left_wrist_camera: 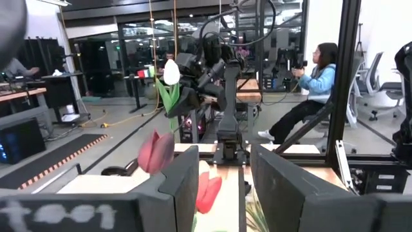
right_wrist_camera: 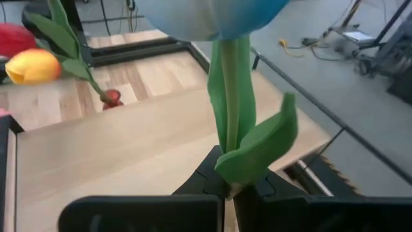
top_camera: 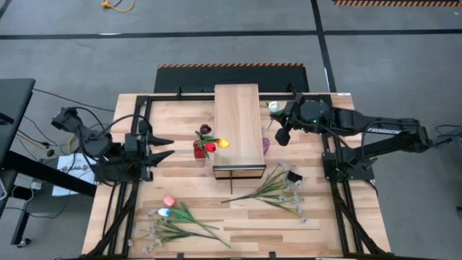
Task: Pick and place flowers into a vace then onto a shelf
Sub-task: Put the light blue tulip into the purple flower vase, then put the pink tulip into the purple flower vase
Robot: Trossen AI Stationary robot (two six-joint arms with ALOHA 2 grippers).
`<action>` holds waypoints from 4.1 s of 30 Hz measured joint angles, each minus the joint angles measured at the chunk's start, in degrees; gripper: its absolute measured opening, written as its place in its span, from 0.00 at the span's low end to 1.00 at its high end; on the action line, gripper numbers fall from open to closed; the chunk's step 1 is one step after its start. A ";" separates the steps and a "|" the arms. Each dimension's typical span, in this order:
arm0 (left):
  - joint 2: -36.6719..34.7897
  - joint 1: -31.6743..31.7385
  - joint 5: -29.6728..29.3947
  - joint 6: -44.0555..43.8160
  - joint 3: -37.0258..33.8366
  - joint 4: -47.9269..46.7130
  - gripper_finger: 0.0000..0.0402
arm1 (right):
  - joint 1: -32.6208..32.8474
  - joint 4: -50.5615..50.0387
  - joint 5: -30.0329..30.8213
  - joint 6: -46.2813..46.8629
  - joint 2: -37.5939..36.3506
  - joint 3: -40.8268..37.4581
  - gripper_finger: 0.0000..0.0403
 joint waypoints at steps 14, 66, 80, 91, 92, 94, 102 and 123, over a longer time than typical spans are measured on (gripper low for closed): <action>0.48 0.00 -0.02 1.76 -1.71 2.77 0.32 | 0.15 1.60 -4.21 7.30 0.10 -6.74 0.00; 0.48 -0.01 -0.02 -0.35 -1.71 0.04 0.32 | 0.50 -3.04 -7.73 14.33 6.72 -8.13 0.35; 0.49 -0.01 -0.02 -0.72 -1.71 0.03 0.32 | 0.50 -23.69 -8.89 12.87 6.72 1.39 0.42; 0.48 -0.01 -0.02 -0.68 -1.71 0.02 0.32 | 2.12 -36.10 -12.51 12.54 6.72 4.00 0.46; 0.48 0.00 -0.02 -0.42 -1.71 0.03 0.32 | 2.61 -37.08 -13.12 13.60 6.72 3.99 0.45; 0.48 0.00 -0.02 0.49 -1.71 0.01 0.32 | 3.74 -38.60 -13.40 15.65 6.72 3.98 0.45; 0.48 0.00 -0.02 3.86 -1.71 -0.07 0.32 | 8.99 -42.64 -13.34 20.77 6.72 3.98 0.42; 5.90 -0.07 22.89 -16.95 -1.71 -22.19 0.32 | 26.55 -43.09 -11.36 46.75 6.96 3.93 0.43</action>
